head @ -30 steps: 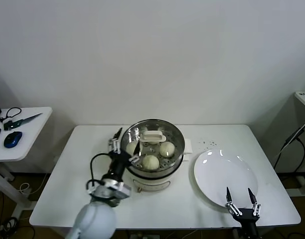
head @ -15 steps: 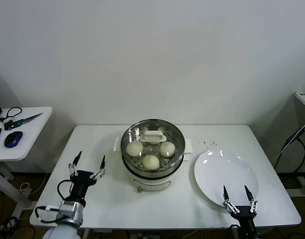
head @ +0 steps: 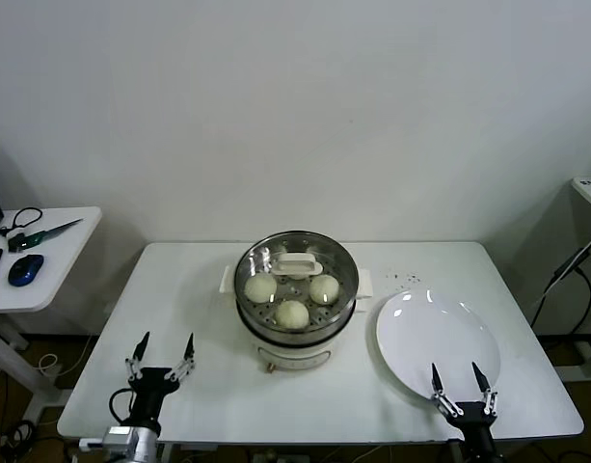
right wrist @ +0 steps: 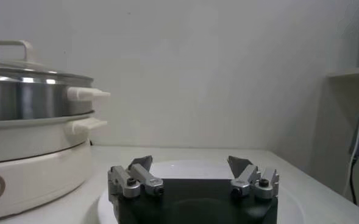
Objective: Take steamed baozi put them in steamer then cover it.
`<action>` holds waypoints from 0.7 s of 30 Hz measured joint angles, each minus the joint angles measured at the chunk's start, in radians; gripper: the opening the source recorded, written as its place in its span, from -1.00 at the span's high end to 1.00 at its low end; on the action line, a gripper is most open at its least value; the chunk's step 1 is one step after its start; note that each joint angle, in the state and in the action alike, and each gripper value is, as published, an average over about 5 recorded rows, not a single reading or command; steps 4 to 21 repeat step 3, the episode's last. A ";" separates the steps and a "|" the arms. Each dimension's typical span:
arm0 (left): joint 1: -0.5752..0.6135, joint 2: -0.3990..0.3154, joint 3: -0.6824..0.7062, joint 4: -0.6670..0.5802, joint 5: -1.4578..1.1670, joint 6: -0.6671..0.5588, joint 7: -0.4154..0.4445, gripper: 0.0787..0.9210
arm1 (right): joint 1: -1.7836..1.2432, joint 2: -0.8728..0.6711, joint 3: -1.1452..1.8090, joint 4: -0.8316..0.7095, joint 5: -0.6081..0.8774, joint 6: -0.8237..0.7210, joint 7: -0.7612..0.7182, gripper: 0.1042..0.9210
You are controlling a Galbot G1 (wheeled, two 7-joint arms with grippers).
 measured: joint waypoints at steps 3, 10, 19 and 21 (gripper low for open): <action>0.005 -0.002 -0.002 0.006 -0.008 -0.008 0.000 -0.77 | 0.000 0.000 -0.001 0.001 0.001 0.000 -0.001 -0.76; 0.005 -0.002 -0.002 0.006 -0.008 -0.008 0.000 -0.77 | 0.000 0.000 -0.001 0.001 0.001 0.000 -0.001 -0.76; 0.005 -0.002 -0.002 0.006 -0.008 -0.008 0.000 -0.77 | 0.000 0.000 -0.001 0.001 0.001 0.000 -0.001 -0.76; 0.005 -0.002 -0.002 0.006 -0.008 -0.008 0.000 -0.77 | 0.000 0.000 -0.001 0.001 0.001 0.000 -0.001 -0.76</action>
